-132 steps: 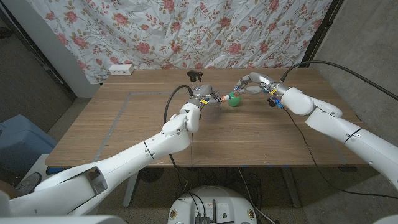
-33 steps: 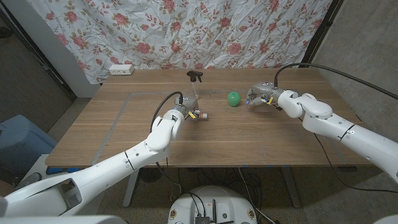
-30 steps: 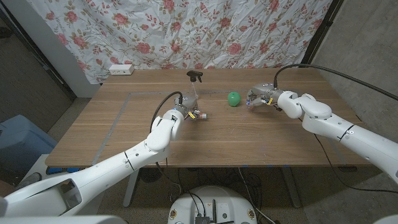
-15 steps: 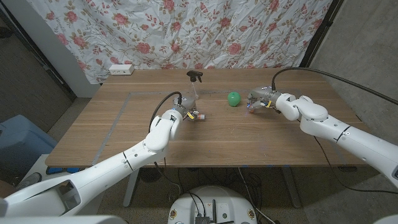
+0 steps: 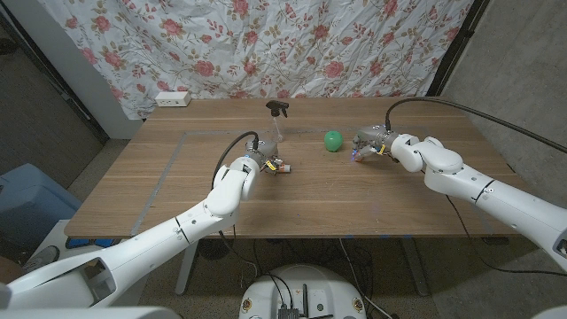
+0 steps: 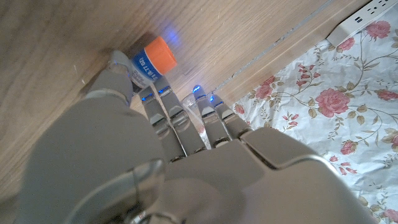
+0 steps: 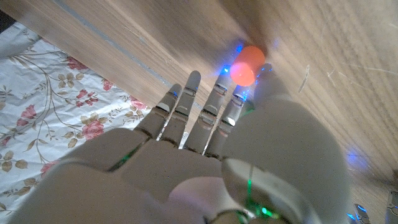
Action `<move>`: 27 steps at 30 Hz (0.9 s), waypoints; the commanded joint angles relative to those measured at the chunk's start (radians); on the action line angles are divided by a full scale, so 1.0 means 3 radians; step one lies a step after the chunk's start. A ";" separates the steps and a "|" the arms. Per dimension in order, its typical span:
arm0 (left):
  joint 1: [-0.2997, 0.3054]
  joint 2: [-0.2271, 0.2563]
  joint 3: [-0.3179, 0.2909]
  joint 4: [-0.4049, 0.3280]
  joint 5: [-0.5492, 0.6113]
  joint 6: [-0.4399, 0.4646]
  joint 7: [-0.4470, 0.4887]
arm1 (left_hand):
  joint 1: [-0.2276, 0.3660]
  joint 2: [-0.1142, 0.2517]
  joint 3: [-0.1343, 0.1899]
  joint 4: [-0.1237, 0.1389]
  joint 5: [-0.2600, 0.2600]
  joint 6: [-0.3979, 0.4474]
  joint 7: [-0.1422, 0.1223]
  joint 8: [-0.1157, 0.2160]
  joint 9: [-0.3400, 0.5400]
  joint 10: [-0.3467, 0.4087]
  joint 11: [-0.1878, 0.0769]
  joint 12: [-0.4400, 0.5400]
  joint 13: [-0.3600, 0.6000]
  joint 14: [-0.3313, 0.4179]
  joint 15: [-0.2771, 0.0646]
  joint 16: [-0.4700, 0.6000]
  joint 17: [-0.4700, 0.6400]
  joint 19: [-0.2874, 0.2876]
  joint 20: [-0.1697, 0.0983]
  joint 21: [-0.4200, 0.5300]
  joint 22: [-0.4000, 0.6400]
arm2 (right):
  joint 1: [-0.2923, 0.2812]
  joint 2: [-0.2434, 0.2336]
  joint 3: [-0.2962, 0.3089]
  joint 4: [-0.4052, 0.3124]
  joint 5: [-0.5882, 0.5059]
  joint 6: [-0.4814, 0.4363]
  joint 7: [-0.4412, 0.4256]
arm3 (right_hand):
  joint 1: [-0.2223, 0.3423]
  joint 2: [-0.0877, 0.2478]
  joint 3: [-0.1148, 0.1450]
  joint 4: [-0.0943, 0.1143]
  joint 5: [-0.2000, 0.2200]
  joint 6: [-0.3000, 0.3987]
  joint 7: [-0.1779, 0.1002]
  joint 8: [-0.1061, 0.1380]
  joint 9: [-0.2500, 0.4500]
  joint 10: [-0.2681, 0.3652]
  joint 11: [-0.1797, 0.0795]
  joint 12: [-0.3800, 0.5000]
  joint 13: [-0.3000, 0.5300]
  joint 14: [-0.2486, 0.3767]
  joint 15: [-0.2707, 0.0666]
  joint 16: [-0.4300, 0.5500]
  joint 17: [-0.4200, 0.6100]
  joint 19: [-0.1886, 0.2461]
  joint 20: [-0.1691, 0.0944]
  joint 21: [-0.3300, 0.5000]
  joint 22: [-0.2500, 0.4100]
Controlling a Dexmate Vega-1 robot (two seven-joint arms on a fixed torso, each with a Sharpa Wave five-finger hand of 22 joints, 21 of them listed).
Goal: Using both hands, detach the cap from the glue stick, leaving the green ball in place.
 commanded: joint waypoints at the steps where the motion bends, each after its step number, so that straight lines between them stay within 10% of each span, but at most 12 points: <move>1: 0.0006 -0.0018 -0.0013 0.0018 0.0058 -0.0021 -0.0081 | -0.0045 -0.0001 -0.0005 0.0013 0.0013 -0.0033 0.0012 -0.0008 0.0006 -0.0043 0.0001 -0.0009 0.0003 -0.0040 -0.0418 0.0001 0.0011 -0.0024 -0.0007 -0.0004 0.0010 | 0.0031 0.0030 -0.0036 -0.0008 0.0011 -0.0142 0.0158 | -0.0039 -0.0007 -0.0027 0.0010 0.0018 -0.0095 0.0002 -0.0059 -0.0001 -0.0093 0.0000 -0.0043 0.0022 -0.0042 -0.0481 -0.0027 0.0007 0.0001 0.0027 0.0004 0.0008; 16: 0.0047 -0.0015 -0.0034 -0.0011 0.0128 -0.0007 -0.0153 | -0.0077 -0.0025 -0.0020 0.0010 0.0016 -0.0155 0.0006 -0.0040 -0.0005 -0.0178 0.0002 -0.0026 -0.0002 -0.0088 -0.0421 -0.0002 0.0011 -0.0061 0.0010 -0.0004 0.0010 | 0.0057 -0.0006 -0.0058 -0.0100 0.0032 -0.0231 0.0338 | -0.0404 -0.0202 -0.0189 0.0067 0.0095 -0.0723 0.0007 -0.0412 0.0009 -0.0833 0.0125 -0.0305 0.0133 -0.0434 -0.0283 -0.0250 0.0050 -0.0129 0.0207 0.0001 0.0011; 27: 0.0052 -0.0015 -0.0047 -0.0032 0.0181 -0.0006 -0.0255 | -0.0129 -0.0072 -0.0046 0.0012 0.0016 -0.0285 0.0000 -0.0049 -0.0007 -0.0359 0.0002 -0.0034 -0.0004 -0.0140 -0.0420 -0.0004 0.0011 -0.0090 0.0031 -0.0003 0.0010 | 0.0017 -0.0037 -0.0037 -0.0148 0.0038 -0.0245 0.0332 | -0.0517 -0.0207 -0.0220 0.0100 0.0104 -0.0705 0.0008 -0.0418 0.0013 -0.0750 0.0097 -0.0259 0.0147 -0.0405 -0.0291 -0.0248 0.0064 -0.0177 0.0240 -0.0003 0.0011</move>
